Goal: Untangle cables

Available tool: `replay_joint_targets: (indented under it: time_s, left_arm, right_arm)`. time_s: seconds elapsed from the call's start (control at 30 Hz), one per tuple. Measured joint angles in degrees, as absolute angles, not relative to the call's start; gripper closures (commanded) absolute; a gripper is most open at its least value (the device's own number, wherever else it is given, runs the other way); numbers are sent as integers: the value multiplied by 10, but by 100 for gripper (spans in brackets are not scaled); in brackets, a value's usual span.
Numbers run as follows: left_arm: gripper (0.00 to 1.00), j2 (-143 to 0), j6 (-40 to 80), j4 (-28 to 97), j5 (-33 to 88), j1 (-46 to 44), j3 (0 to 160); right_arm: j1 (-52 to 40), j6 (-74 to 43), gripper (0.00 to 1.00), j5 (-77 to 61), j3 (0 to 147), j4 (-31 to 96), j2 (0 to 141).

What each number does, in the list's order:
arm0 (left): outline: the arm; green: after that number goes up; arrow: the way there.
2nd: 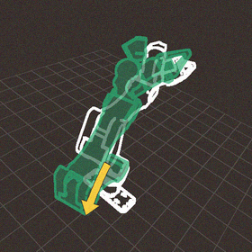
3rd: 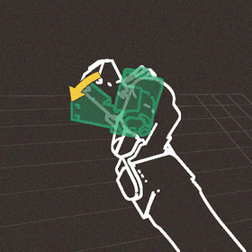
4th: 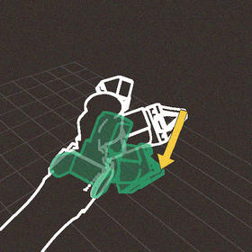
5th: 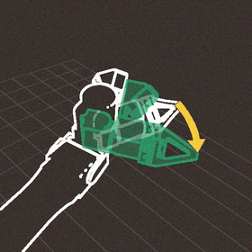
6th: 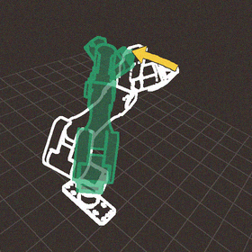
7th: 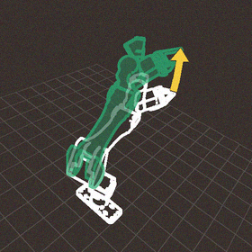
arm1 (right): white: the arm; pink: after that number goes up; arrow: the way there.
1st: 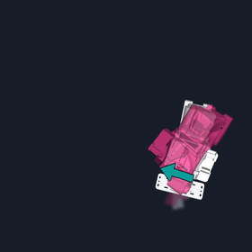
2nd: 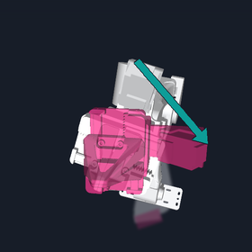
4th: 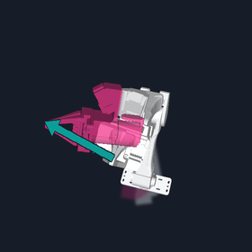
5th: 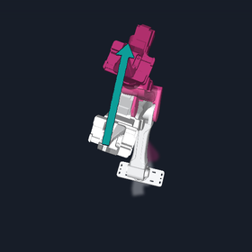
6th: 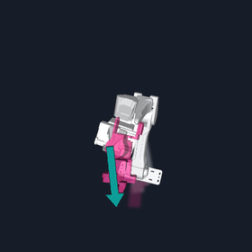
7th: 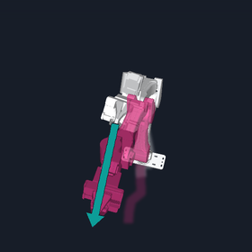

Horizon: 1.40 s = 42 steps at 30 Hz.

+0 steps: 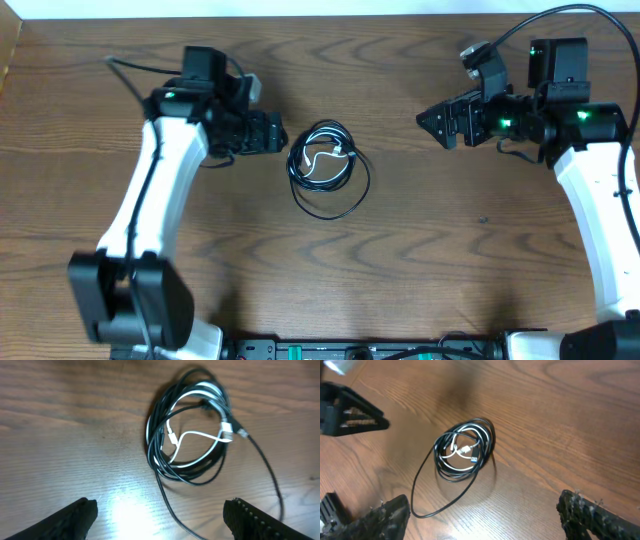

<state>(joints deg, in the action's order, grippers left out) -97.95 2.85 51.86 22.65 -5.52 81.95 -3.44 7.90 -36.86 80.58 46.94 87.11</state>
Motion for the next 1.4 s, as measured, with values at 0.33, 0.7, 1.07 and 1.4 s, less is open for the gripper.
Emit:
replay_joint_targets:
  time_s: [0.33,0.7,1.07,1.4]
  left_arm:
    - [43,-1111,15,456,226,-97,818]
    - [72,-1173,16,419,192,-116,818]
    - [93,-1187,57,409,191,-124,818]
    - [93,-1076,25,438,239,-125,818]
  right_arm:
    - [-34,78,9,-351,806,470,883]
    - [-34,77,6,-347,806,471,883]
    - [-34,77,6,-347,806,471,883]
    - [-66,49,9,-344,806,421,883]
